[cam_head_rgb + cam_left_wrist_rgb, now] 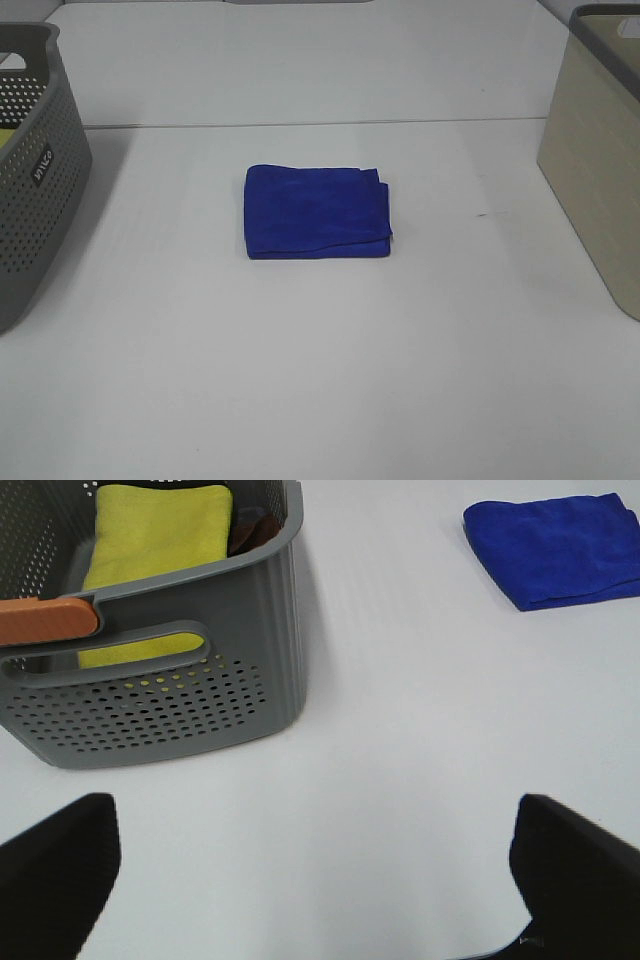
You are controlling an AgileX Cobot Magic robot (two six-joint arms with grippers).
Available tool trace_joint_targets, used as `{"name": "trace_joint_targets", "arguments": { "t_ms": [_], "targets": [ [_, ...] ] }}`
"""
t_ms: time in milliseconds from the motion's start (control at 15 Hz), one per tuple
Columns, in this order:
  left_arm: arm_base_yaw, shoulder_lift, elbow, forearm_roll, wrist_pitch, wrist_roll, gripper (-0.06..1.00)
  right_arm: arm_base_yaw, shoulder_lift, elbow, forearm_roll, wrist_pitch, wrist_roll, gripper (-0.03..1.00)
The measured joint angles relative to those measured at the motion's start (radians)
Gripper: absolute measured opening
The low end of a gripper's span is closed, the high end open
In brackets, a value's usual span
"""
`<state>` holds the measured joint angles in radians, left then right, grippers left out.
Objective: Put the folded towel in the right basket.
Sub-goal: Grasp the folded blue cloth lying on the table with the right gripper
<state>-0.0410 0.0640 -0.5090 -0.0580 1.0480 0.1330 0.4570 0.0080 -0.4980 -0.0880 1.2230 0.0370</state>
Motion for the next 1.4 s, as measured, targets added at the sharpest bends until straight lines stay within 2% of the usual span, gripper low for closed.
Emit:
{"name": "trace_joint_targets", "arguments": {
  "t_ms": [733, 1067, 1400],
  "targets": [
    [0.000, 0.000, 0.000, 0.000, 0.000, 0.000, 0.99, 0.000, 0.000, 0.000, -0.016, -0.016, 0.002, 0.70],
    [0.000, 0.000, 0.000, 0.000, 0.000, 0.000, 0.99, 0.000, 0.000, 0.000, -0.103, -0.018, 0.089, 0.70],
    [0.000, 0.000, 0.000, 0.000, 0.000, 0.000, 0.99, 0.000, 0.000, 0.000, -0.091, -0.012, 0.107, 0.68]
  ]
}}
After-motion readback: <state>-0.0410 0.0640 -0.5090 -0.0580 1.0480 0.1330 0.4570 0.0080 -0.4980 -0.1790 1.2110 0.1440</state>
